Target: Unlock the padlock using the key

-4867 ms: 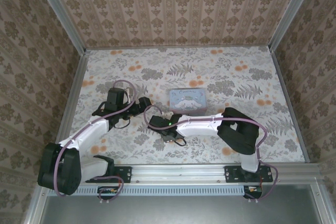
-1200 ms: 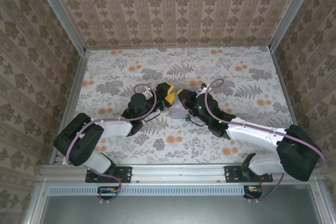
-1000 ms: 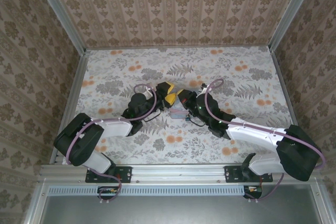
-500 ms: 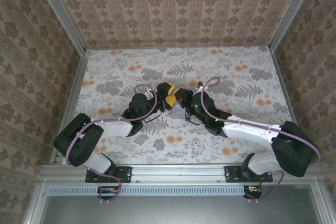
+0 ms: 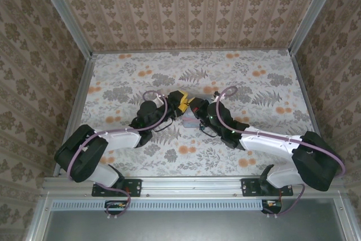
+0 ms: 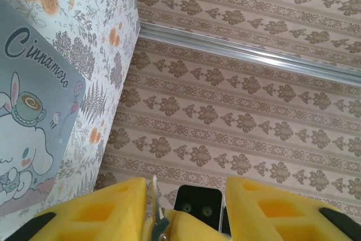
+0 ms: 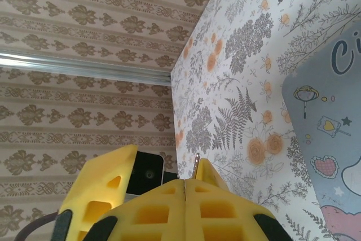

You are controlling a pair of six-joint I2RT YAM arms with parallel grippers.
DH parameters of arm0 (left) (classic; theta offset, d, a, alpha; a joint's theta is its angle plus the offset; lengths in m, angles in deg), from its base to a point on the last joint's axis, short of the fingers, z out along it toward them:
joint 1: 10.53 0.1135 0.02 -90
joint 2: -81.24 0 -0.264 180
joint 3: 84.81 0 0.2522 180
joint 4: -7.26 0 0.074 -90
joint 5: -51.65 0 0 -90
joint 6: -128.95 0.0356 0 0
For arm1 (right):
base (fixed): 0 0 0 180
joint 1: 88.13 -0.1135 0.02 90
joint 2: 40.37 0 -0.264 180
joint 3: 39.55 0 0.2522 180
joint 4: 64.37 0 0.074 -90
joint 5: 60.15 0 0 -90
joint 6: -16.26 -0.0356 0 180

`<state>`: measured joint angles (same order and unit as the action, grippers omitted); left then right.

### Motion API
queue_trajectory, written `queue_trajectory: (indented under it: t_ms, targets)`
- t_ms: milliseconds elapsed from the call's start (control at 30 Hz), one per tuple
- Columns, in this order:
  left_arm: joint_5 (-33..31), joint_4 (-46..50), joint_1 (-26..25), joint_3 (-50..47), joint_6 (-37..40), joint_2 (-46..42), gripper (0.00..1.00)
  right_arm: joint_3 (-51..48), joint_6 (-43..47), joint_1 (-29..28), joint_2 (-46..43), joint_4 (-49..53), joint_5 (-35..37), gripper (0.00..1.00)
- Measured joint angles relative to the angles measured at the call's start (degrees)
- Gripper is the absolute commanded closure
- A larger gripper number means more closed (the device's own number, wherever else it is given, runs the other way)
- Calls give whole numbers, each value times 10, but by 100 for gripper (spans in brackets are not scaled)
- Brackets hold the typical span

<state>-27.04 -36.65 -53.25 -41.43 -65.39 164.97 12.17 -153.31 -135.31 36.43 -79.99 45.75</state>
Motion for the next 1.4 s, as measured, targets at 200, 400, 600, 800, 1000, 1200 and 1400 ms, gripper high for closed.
queue_trajectory:
  t_ms: [200,400,600,800,1000,1200,1400]
  targets:
    - [-3,8,0,0,4,0,67,-3,0,0,-1,0,3,100]
    - [-3,12,0,0,7,0,73,-3,0,0,-1,0,3,100]
    - [-3,16,0,0,7,0,78,-3,0,0,-1,0,4,100]
    - [-3,19,0,0,11,0,86,-3,-2,2,-1,0,4,100]
    - [-5,19,0,0,11,0,94,-3,-2,3,0,-2,4,100]
    - [-7,19,0,0,13,0,100,-3,-2,4,2,-2,4,100]
    - [-7,20,0,0,30,0,100,-22,-4,11,-5,0,4,40]
